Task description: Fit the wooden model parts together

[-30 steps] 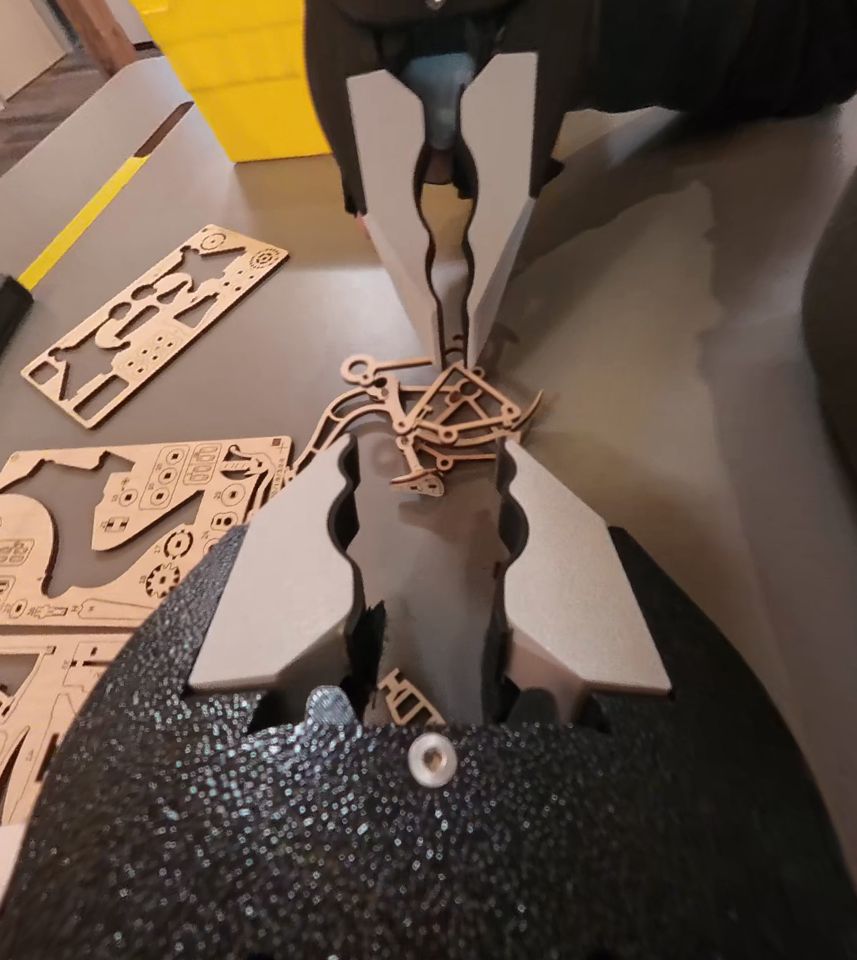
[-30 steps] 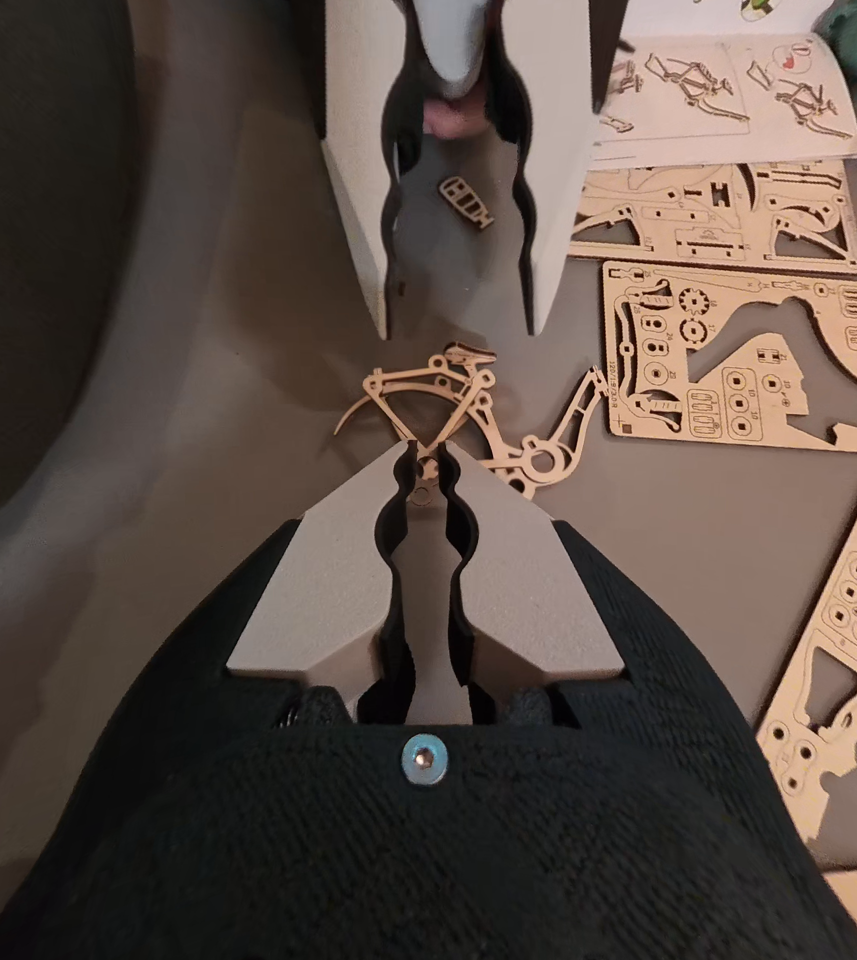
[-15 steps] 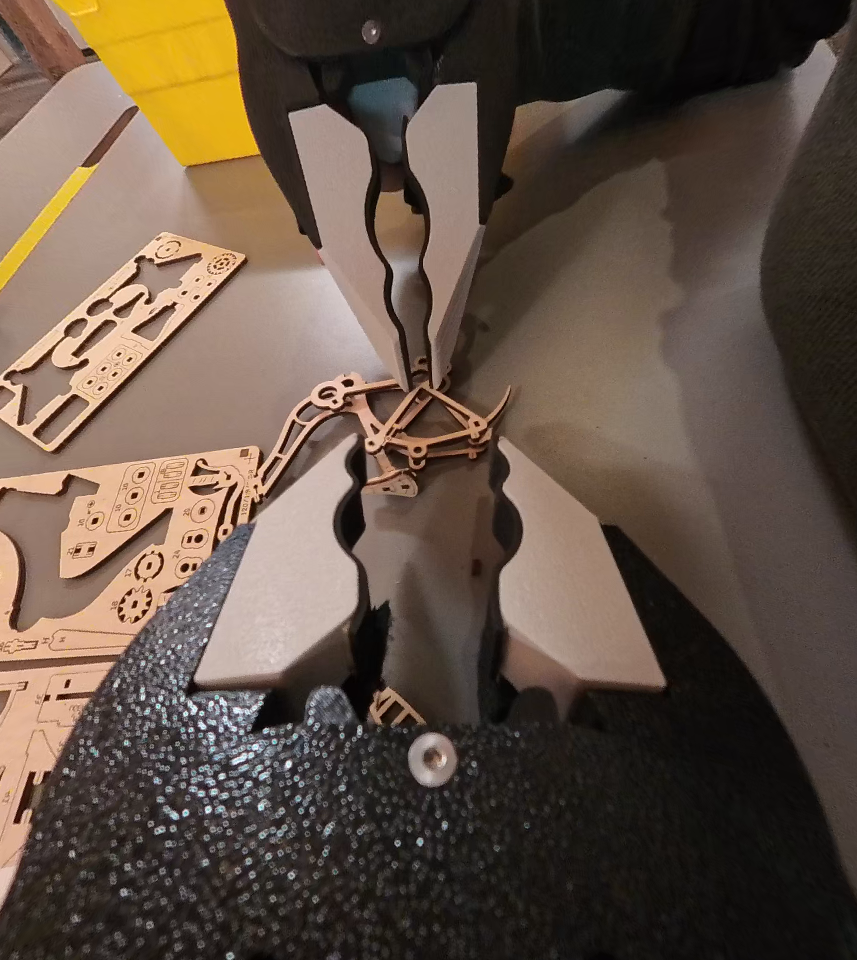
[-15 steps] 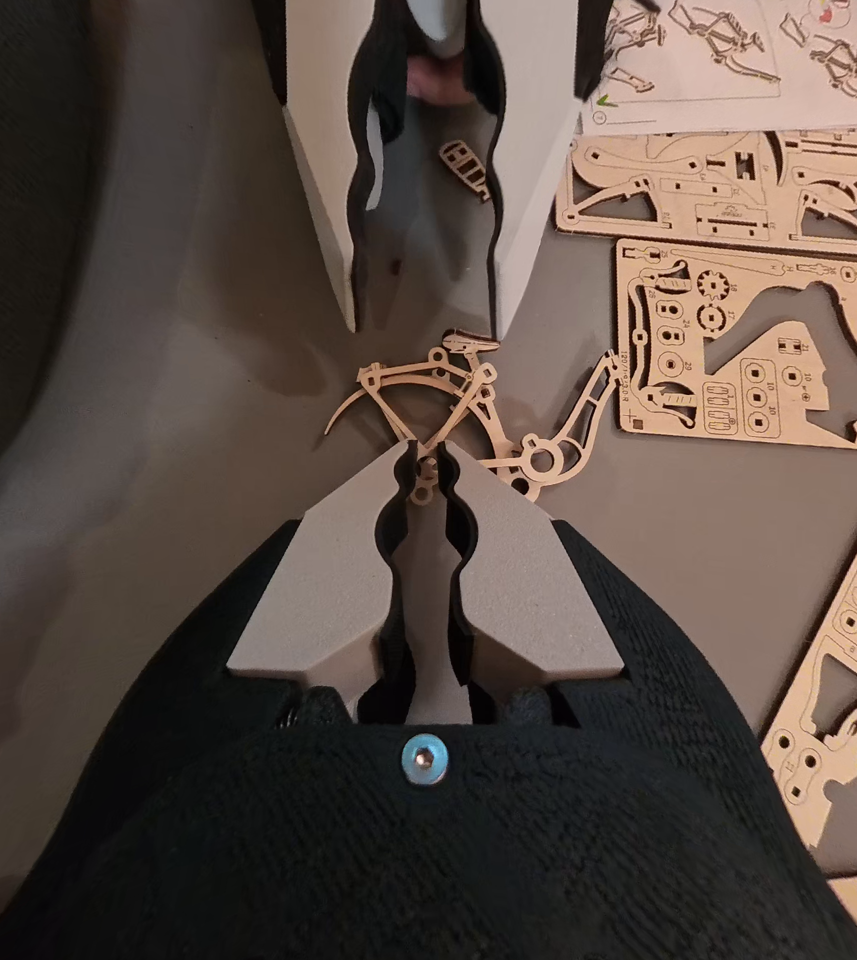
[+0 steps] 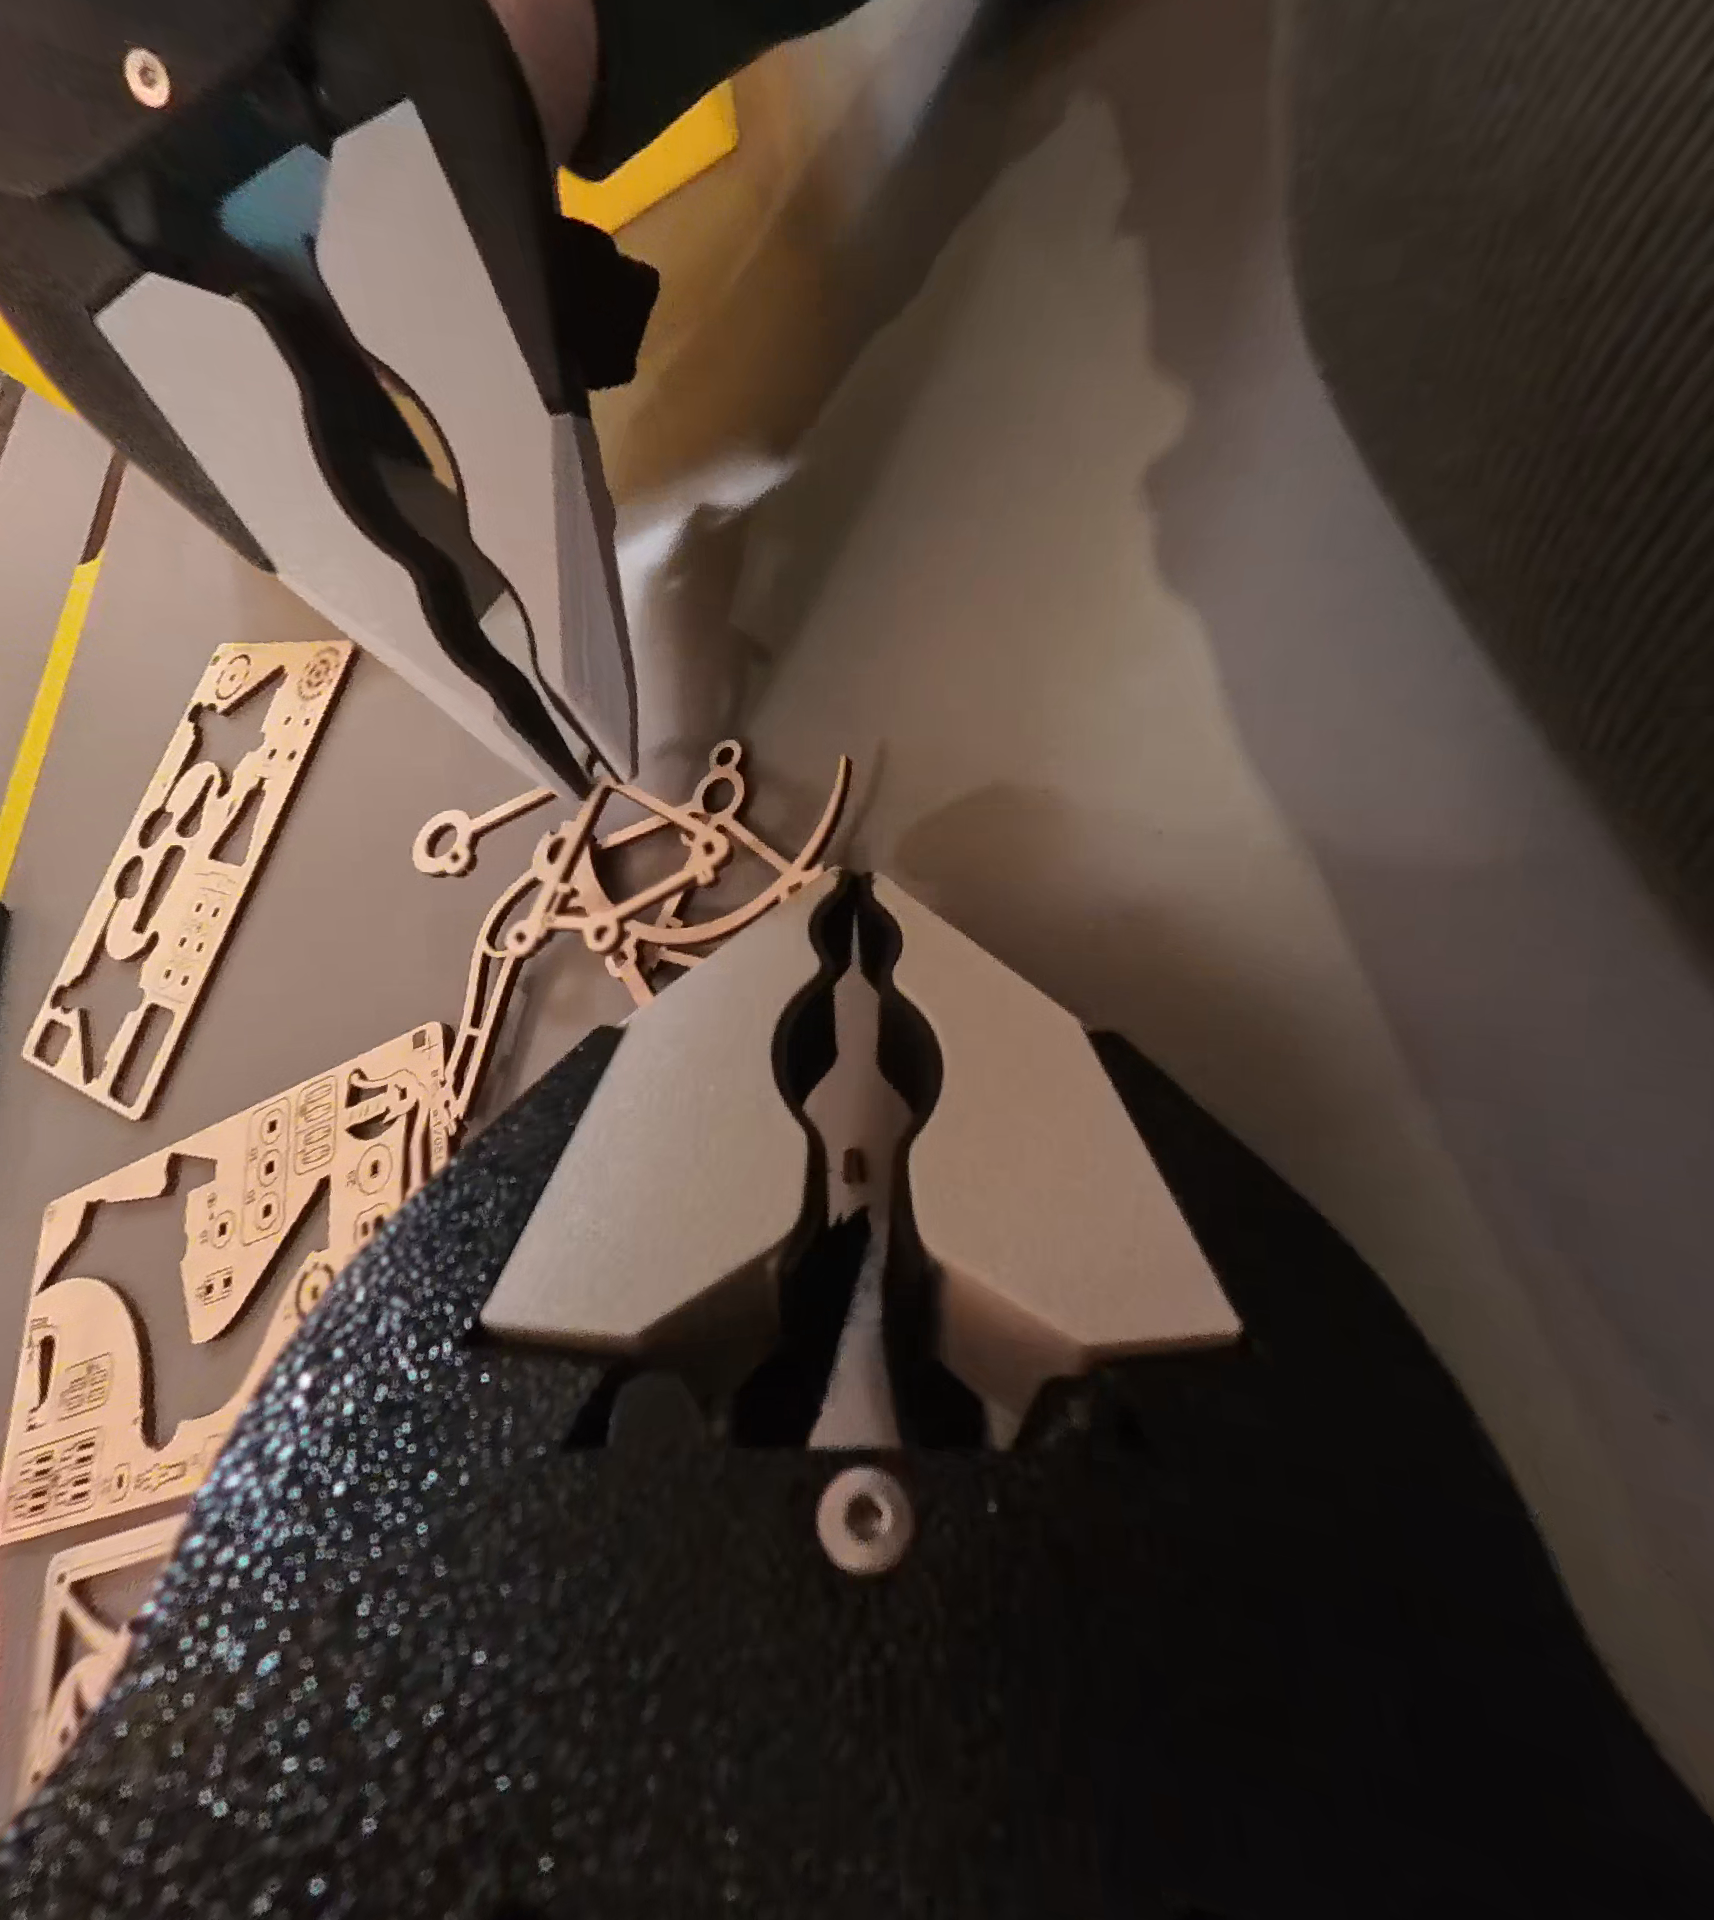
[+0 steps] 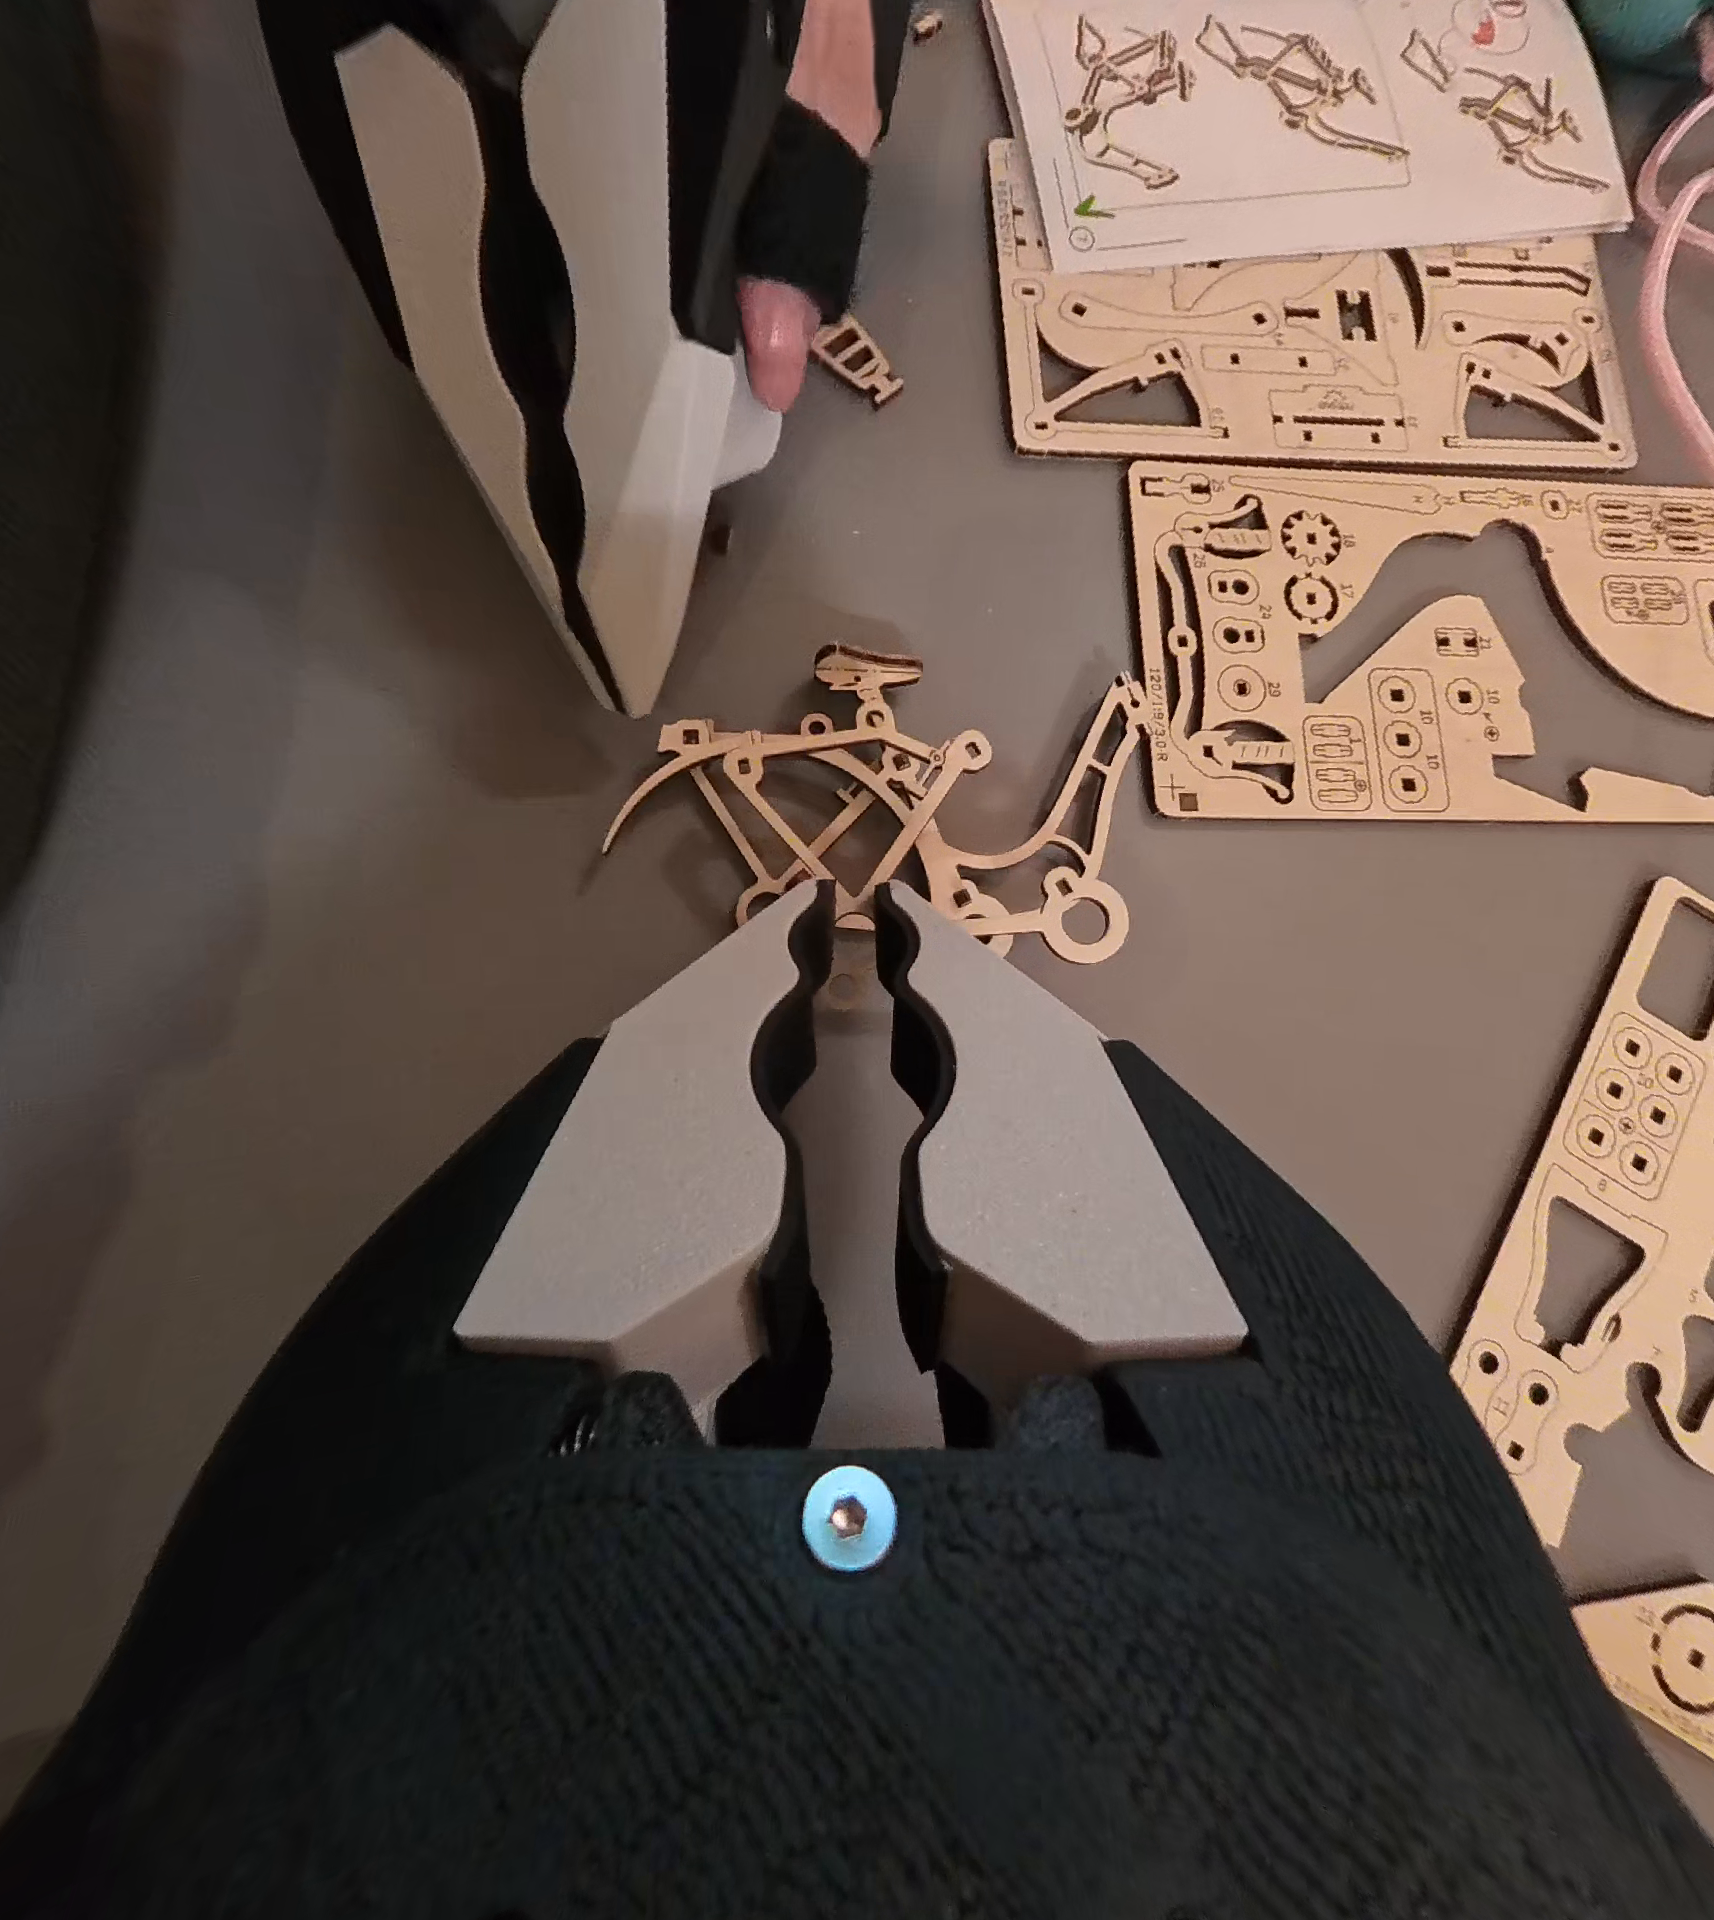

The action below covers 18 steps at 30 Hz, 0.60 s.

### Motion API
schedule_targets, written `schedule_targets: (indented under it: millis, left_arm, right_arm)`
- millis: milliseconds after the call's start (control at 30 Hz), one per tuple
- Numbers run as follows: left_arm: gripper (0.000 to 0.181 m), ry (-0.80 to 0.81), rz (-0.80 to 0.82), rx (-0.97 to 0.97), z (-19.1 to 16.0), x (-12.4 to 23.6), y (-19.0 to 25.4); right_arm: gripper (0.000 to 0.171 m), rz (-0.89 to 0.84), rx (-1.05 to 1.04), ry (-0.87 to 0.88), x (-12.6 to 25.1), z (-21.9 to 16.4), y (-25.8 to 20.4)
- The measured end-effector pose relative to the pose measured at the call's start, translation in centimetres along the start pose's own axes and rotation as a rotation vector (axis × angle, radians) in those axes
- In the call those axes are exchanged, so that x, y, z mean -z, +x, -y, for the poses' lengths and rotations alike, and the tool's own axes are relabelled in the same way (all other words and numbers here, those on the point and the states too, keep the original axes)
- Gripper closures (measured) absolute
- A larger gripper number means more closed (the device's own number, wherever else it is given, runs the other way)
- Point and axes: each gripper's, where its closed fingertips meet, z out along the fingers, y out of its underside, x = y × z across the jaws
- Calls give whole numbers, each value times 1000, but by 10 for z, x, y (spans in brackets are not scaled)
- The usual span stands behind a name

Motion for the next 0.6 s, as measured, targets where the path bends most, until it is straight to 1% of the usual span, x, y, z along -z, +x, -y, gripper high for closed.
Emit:
schedule_targets:
  millis: [67, 167, 300, 433, 600]
  left_arm:
    - [181, -1, 22, 26, 0, 2, -4]
    - [181, 25, 52, 123, 2, 5, -15]
    - [181, 70, 1, 271, 8, 3, -14]
    - [180, 47, 10, 304, 5, 0, -17]
    - [171, 1, -17, 349, -3, -5, -14]
  right_arm:
    - [166, -2, 0, -5, 0, 0, 0]
    - [166, -14, -13, -6, 1, 1, 2]
    - [166, -32, -31, -19, 1, 0, 4]
    - [166, -25, -34, -16, 2, 1, 3]
    - [166, -16, -27, -15, 3, 3, -2]
